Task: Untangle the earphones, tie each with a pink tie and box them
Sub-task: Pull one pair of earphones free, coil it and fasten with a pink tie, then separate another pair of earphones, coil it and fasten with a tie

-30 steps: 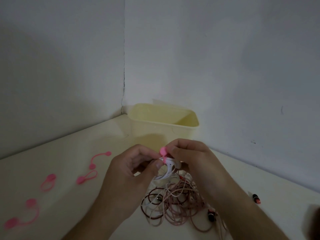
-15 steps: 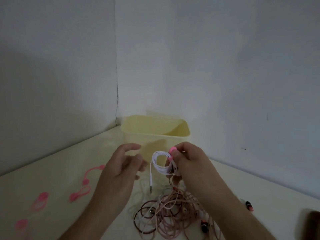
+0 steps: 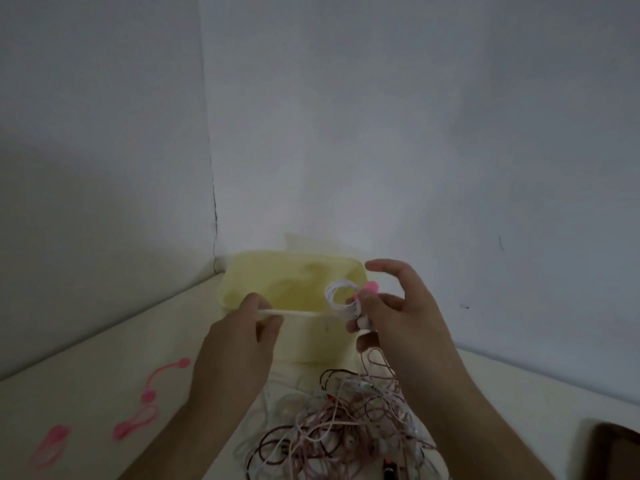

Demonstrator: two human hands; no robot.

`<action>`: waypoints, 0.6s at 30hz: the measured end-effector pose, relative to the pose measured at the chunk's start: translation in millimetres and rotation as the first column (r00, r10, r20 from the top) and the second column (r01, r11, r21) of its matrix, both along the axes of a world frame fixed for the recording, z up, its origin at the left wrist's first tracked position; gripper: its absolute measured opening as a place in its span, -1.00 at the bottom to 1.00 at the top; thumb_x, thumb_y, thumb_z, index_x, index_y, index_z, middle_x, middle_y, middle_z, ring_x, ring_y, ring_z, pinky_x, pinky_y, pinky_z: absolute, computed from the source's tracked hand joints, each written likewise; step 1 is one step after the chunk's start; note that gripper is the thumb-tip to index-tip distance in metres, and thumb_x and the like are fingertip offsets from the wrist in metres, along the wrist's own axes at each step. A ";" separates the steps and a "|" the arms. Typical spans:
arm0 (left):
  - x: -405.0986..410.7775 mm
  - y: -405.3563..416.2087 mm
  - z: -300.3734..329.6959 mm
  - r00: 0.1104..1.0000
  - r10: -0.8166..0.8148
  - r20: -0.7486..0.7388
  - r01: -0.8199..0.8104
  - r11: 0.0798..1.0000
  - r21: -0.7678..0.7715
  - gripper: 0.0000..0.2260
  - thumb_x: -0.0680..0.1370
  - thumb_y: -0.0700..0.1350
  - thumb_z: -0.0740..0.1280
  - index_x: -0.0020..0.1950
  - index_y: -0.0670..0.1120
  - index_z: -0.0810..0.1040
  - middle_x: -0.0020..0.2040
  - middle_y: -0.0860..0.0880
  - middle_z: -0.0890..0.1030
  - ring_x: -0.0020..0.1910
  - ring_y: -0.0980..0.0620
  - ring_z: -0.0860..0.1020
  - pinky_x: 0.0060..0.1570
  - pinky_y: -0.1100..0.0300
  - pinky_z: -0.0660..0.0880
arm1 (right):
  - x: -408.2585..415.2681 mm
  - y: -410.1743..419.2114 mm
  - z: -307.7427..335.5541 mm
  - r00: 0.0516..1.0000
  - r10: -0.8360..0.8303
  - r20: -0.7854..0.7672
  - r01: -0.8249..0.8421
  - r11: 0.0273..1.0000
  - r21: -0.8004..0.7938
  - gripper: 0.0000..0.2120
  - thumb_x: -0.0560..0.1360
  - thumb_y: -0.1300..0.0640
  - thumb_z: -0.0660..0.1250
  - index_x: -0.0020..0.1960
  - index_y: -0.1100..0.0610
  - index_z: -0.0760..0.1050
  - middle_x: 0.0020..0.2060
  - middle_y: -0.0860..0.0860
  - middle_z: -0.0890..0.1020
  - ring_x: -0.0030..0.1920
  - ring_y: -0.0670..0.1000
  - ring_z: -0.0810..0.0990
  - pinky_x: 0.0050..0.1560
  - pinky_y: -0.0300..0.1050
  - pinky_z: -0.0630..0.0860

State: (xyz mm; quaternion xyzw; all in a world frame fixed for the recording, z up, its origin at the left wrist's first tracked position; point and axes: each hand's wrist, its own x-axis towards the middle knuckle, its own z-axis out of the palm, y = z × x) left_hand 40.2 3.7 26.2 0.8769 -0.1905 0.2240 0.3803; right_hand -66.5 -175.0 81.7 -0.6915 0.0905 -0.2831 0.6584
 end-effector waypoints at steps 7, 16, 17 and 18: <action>-31.1 3.1 -13.3 0.996 -0.003 0.089 0.012 0.994 -0.112 -0.86 0.56 0.08 0.45 -0.04 0.19 0.49 -0.38 0.21 0.57 -0.34 0.29 0.55 -0.34 0.15 0.50 | 24.6 -13.3 -23.5 0.983 -0.133 0.125 0.182 0.687 -0.704 -0.60 0.58 0.47 0.24 0.11 0.04 0.66 0.09 -0.14 0.65 0.06 -0.36 0.55 0.06 -0.54 0.38; -22.6 4.9 -17.9 0.998 0.013 0.054 -0.005 0.990 -0.141 -0.88 0.58 0.05 0.45 0.00 0.19 0.51 -0.36 0.24 0.56 -0.32 0.37 0.52 -0.32 0.48 0.34 | 28.2 -14.3 -25.7 0.990 -0.143 0.004 0.090 0.603 -0.793 -0.81 0.66 0.22 0.30 0.05 0.04 0.67 0.07 -0.12 0.64 0.09 -0.19 0.51 0.09 -0.54 0.31; -20.5 4.0 -17.4 0.999 0.018 0.041 -0.011 0.988 -0.156 -0.89 0.58 0.04 0.46 0.01 0.16 0.54 -0.35 0.24 0.56 -0.32 0.39 0.51 -0.33 0.50 0.35 | 26.4 -14.0 -22.9 0.986 -0.167 0.017 0.120 0.631 -0.767 -0.82 0.66 0.22 0.30 0.04 0.04 0.67 0.05 -0.13 0.63 0.05 -0.21 0.50 0.06 -0.59 0.28; -18.4 3.1 -16.8 0.999 0.023 0.024 -0.018 0.985 -0.169 -0.89 0.58 0.03 0.46 0.02 0.13 0.55 -0.34 0.24 0.56 -0.31 0.39 0.51 -0.32 0.51 0.36 | 24.5 -13.5 -20.1 0.981 -0.193 0.023 0.148 0.661 -0.736 -0.81 0.66 0.23 0.30 0.02 0.02 0.66 0.04 -0.15 0.63 0.01 -0.22 0.50 0.02 -0.62 0.28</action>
